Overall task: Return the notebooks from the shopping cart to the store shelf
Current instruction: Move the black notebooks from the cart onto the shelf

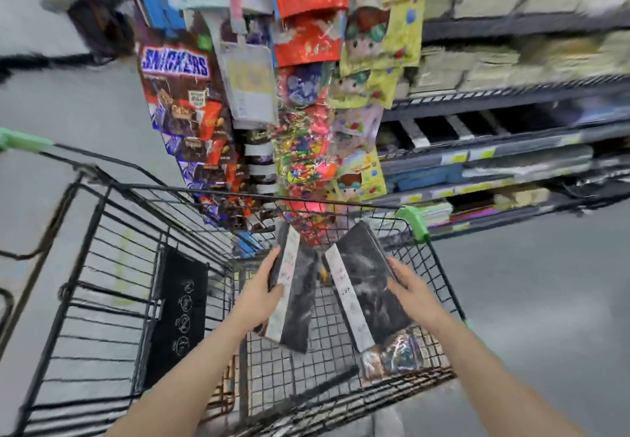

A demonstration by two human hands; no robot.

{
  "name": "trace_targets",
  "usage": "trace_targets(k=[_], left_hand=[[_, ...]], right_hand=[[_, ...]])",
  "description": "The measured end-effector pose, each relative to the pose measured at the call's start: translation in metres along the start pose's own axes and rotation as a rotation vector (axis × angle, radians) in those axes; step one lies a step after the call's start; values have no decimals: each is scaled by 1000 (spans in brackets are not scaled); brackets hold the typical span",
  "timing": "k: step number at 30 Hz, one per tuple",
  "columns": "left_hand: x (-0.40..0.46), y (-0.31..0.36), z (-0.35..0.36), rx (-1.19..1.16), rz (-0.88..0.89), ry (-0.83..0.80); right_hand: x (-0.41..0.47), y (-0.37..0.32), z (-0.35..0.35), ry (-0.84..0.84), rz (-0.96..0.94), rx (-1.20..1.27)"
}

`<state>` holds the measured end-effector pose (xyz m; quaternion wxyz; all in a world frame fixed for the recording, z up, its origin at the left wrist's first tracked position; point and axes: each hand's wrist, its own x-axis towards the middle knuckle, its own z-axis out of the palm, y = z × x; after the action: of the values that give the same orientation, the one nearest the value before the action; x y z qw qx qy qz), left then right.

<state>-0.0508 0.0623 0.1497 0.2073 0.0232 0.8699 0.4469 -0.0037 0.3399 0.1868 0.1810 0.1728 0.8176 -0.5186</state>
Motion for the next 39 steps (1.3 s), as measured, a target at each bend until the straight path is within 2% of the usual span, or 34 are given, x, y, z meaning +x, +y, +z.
trace_targets(k=[6,10,18,22,29,39], left_hand=[[1,69,31,-63,74,0],[9,122,75,-30,127,-6],[32,250,221,-105,198,28],[42,296,286,-75,220,-12],[70,334,353,40,244,-99],[158,342,376,21,143,-83]], right_hand=[[-22,13,-64,141,-70,69],[-36,41,-128,156,-98,73],[-61,127,-296,218,-119,118],[-69,167,-371,284,-67,162],[-61,217,-441,359,45,276],[22,221,-489,349,180,364]])
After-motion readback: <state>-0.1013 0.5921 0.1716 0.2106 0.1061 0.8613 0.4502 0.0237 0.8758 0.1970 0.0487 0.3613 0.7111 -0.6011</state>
